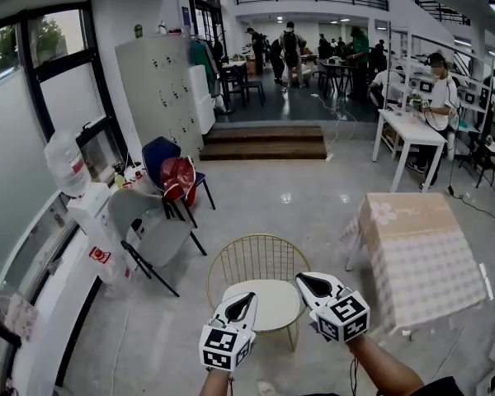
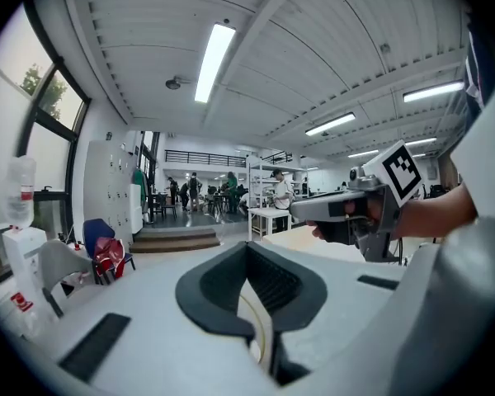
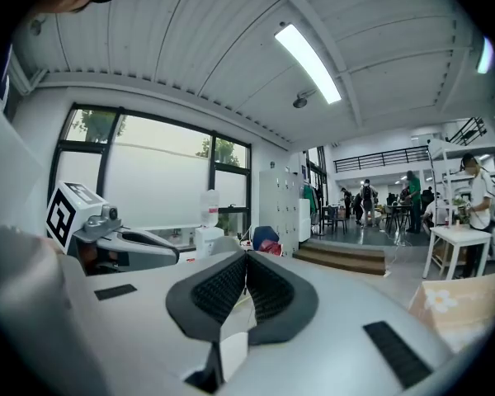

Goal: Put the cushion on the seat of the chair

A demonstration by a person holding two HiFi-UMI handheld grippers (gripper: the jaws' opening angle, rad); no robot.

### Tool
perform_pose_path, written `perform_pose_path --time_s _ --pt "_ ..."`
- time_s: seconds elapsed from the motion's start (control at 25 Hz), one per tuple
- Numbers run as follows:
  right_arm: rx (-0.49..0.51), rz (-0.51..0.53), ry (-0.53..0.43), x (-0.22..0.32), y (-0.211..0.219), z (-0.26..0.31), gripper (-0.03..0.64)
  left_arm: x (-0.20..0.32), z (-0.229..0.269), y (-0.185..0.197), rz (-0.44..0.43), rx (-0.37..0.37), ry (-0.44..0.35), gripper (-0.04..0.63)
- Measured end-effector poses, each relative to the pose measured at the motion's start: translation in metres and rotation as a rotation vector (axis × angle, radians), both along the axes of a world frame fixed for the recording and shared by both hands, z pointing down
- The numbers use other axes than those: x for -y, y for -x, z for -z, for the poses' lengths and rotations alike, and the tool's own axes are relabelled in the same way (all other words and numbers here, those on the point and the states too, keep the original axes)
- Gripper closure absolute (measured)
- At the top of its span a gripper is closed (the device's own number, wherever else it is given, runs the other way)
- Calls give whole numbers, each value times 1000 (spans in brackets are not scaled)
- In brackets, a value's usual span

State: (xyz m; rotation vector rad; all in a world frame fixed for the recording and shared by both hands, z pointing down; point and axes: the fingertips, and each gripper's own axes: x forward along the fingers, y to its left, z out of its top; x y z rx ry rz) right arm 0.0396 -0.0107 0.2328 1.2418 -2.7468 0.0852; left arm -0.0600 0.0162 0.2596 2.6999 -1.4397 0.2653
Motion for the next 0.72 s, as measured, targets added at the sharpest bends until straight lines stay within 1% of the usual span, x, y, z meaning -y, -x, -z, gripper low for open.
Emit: perform_pose_path --time_s 0.36,0.48,0.72 --pt "46 -12 -34 -41 -25 15 598 -46 16 -14 38 -21 -25 591" --pt "62 -2 -50 -56 -28 20 598 -60 22 -18 48 -16 -38 591" --pt "70 30 -63 -83 -37 20 598 -87 30 -33 65 -31 -60 591"
